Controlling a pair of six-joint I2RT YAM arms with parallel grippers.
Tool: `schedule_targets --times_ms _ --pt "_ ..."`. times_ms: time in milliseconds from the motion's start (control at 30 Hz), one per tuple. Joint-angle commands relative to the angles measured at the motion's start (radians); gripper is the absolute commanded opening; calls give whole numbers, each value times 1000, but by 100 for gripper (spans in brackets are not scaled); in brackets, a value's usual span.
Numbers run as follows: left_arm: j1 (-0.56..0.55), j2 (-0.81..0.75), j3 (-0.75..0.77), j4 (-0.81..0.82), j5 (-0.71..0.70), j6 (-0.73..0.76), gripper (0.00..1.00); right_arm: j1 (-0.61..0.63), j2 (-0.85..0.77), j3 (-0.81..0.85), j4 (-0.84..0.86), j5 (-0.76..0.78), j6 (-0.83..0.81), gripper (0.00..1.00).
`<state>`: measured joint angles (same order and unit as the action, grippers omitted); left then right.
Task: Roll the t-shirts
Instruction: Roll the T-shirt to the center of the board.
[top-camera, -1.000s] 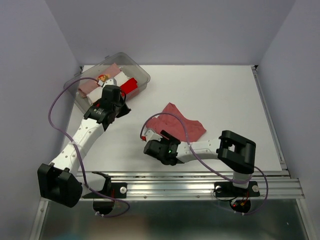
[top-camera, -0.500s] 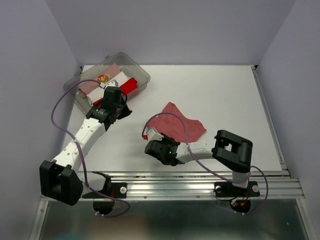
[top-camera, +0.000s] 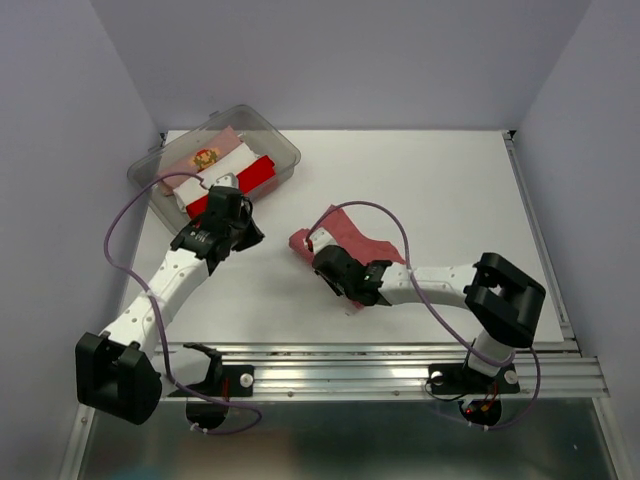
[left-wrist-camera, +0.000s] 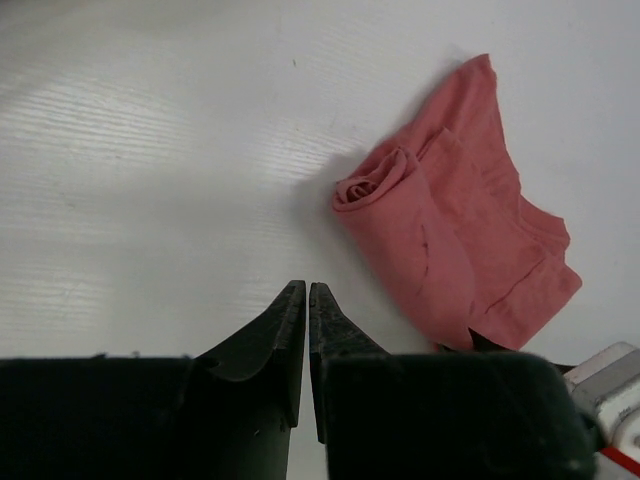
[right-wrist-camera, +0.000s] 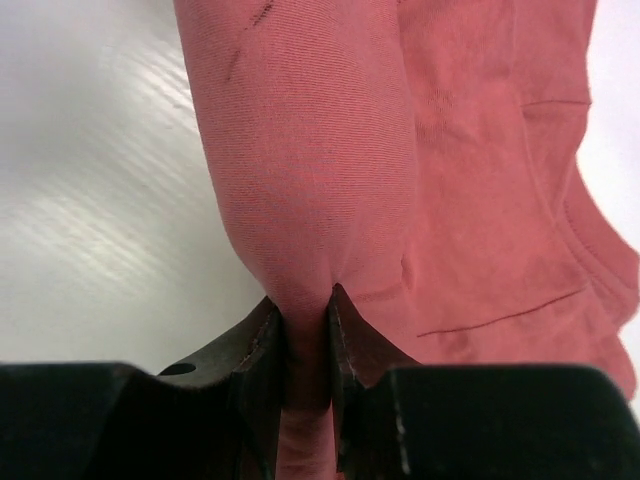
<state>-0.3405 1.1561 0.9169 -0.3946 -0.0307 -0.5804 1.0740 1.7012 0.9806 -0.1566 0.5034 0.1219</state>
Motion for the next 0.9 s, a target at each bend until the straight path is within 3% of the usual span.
schedule_targets --times_ms 0,300,533,867 --pt "-20 -56 -23 46 60 5 18 -49 -66 7 28 -304 81 1" --pt "-120 -56 -47 60 60 -27 17 -175 -61 35 12 -728 174 1" --pt "-158 -56 -73 60 55 -26 17 -325 37 107 11 -1164 283 1" --pt "-180 -29 -108 102 69 -32 17 -388 170 184 22 -1416 386 1"
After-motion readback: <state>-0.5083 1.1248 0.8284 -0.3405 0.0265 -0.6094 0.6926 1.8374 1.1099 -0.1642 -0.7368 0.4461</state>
